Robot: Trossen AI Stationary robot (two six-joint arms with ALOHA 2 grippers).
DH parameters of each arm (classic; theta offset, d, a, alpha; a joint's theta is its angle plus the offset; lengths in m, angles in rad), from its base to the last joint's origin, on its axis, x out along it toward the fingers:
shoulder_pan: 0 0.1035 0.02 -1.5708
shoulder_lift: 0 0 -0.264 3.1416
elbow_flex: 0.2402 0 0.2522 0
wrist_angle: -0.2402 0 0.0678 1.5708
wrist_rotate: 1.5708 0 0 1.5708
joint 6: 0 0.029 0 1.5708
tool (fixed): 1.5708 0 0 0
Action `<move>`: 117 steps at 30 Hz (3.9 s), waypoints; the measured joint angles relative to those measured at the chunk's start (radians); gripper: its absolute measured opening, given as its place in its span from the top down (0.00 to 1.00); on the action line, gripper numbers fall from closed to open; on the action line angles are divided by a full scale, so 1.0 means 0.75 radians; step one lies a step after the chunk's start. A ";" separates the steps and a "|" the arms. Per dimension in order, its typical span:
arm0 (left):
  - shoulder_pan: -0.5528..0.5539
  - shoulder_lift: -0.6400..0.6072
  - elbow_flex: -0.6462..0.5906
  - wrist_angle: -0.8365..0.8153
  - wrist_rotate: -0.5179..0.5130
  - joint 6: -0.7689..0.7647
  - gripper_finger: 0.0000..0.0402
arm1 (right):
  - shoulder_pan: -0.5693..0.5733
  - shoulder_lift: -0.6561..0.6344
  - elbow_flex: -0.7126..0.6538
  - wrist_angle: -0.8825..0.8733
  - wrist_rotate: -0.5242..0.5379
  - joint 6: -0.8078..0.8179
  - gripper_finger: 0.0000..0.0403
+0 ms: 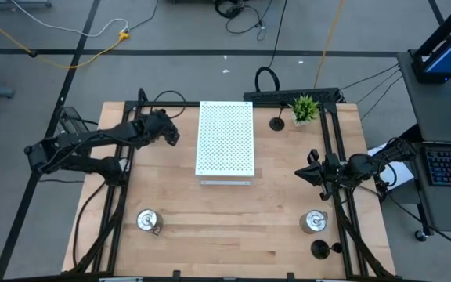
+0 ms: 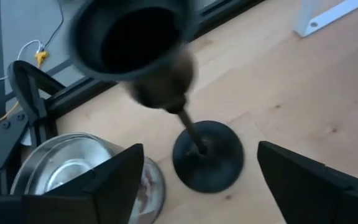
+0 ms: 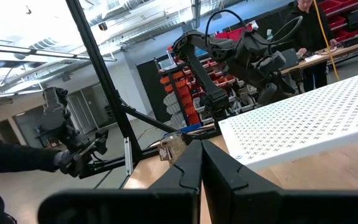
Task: Pick & Place candle stick holders
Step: Put the top left black candle holder on the shelf
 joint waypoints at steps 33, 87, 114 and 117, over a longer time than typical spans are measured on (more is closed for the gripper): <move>0.117 0.000 -0.048 0.159 0.129 0.077 0.49 | 0.000 0.000 0.000 0.001 0.000 0.001 1.00; 0.116 0.000 -0.047 0.067 0.153 -0.007 0.79 | 0.000 0.000 0.000 0.000 0.000 -0.007 1.00; 0.196 0.196 -0.046 0.419 0.128 0.121 0.47 | 0.000 0.000 0.000 0.001 0.000 0.030 1.00; 0.199 0.196 -0.046 0.413 0.130 0.121 0.51 | 0.000 0.000 0.000 0.001 0.001 0.030 1.00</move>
